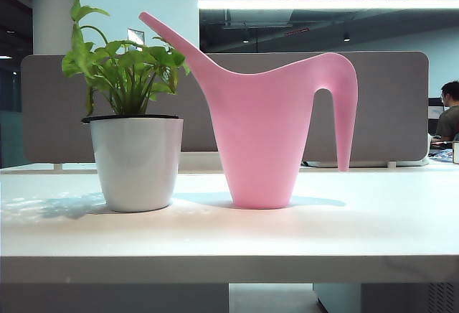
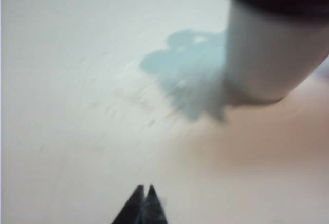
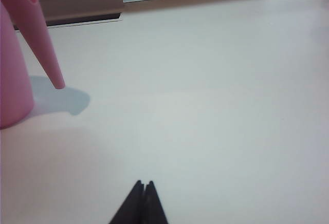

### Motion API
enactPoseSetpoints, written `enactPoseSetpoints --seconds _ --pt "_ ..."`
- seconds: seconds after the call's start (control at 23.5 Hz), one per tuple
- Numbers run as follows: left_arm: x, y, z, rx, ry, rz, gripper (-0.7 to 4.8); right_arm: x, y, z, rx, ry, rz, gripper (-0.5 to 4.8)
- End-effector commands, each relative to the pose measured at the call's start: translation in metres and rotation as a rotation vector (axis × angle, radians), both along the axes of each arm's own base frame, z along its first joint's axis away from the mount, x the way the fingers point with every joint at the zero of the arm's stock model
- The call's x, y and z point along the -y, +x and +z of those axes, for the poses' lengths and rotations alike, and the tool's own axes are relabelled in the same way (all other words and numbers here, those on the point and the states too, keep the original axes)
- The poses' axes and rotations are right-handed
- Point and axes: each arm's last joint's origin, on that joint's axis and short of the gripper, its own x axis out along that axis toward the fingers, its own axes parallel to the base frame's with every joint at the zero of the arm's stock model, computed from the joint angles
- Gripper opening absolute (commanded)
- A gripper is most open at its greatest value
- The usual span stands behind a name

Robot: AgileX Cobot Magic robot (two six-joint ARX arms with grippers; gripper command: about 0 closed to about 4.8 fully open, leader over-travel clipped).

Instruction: Pick up the watering can from the table, water the potted plant, and put the can back.

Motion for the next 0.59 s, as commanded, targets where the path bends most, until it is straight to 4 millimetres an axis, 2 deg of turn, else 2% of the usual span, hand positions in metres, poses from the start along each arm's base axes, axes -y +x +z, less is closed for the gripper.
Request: enactPoseSetpoints --seconds 0.04,0.08,0.13,0.17,0.21,0.25,0.34,0.38,0.47,0.59 --pt "0.010 0.008 0.053 -0.032 -0.128 -0.068 0.03 0.000 0.000 -0.001 0.005 -0.003 0.000 -0.05" --pt "0.017 0.011 0.083 -0.098 -0.134 -0.157 0.03 0.000 0.000 -0.001 0.005 -0.003 0.000 -0.05" --pt "0.020 0.012 0.099 -0.131 -0.123 -0.195 0.03 0.000 0.000 -0.001 0.005 -0.003 0.000 -0.05" --pt "0.024 0.014 0.123 -0.165 -0.111 -0.242 0.03 0.000 0.000 -0.001 0.005 -0.003 0.000 -0.05" --pt "0.026 0.016 0.134 -0.168 -0.102 -0.265 0.03 0.000 0.000 -0.001 0.005 -0.003 0.000 -0.05" --pt "0.030 0.018 0.155 -0.150 -0.107 -0.327 0.03 0.000 0.000 -0.001 0.005 -0.003 0.001 -0.05" --pt "0.036 0.019 0.173 -0.104 -0.117 -0.472 0.03 0.000 0.000 -0.001 0.005 -0.003 0.000 -0.05" --pt "0.038 0.018 0.176 -0.093 -0.113 -0.523 0.03 0.000 0.000 -0.001 0.005 -0.003 0.000 -0.05" --pt "0.043 0.015 0.176 -0.069 -0.054 -0.665 0.03 0.000 0.000 -0.001 0.005 -0.003 0.001 -0.05" --pt "0.047 0.013 0.175 -0.058 -0.010 -0.716 0.03 0.000 0.000 -0.001 0.005 -0.003 0.001 -0.05"
